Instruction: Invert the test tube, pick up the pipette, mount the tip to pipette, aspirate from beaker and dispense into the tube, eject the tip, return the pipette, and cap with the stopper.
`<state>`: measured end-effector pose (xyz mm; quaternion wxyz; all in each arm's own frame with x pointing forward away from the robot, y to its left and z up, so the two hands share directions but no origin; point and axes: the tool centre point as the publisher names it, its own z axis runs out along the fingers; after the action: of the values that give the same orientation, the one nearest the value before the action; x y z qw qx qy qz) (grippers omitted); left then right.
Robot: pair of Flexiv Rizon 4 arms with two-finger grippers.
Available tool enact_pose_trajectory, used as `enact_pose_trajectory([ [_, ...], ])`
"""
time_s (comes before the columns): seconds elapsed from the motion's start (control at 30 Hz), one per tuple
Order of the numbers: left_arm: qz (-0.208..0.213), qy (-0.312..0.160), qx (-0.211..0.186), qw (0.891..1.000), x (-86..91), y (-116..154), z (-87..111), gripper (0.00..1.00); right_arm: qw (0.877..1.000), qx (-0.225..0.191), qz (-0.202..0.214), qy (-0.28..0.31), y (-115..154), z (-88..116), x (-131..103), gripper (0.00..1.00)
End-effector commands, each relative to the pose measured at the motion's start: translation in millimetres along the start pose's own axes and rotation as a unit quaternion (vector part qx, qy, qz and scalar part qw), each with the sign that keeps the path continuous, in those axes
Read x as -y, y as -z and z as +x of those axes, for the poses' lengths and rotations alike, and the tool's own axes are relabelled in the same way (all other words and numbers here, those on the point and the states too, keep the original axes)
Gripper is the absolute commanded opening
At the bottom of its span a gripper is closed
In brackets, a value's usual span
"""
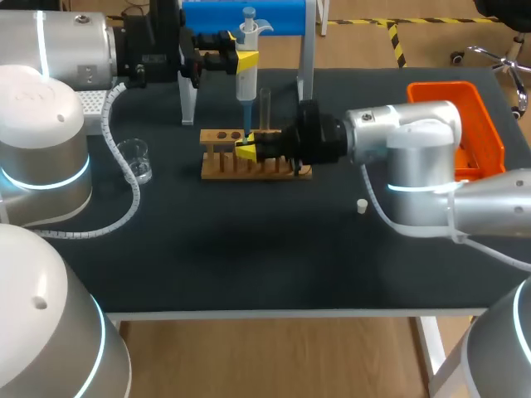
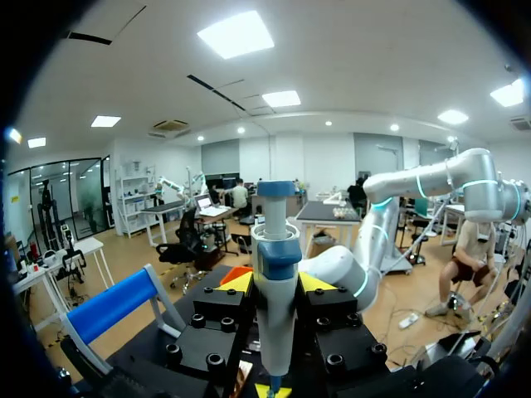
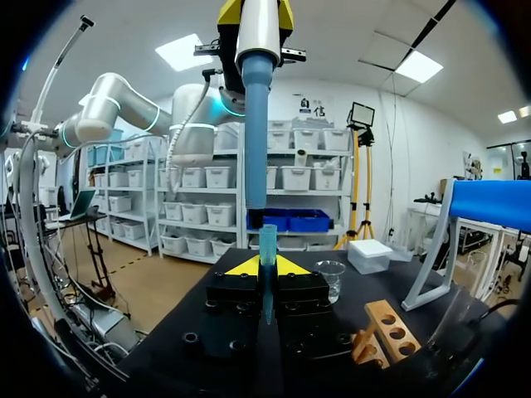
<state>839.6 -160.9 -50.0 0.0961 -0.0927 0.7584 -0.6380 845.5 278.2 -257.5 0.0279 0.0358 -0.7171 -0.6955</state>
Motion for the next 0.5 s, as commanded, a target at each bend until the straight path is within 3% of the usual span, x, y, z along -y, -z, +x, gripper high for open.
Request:
enact_pose_trajectory([
  [0.03,0.0,0.0,-0.001,1.0,0.0,0.3,0.0,0.0,1.0,0.003,0.0,0.001,1.2,0.0,-1.3,0.0],
  [0.5,0.0,0.0,-0.001,1.0,0.0,0.3,0.0,0.0,1.0,0.0,0.009,0.004,2.9,2.0,8.2,0.0],
])
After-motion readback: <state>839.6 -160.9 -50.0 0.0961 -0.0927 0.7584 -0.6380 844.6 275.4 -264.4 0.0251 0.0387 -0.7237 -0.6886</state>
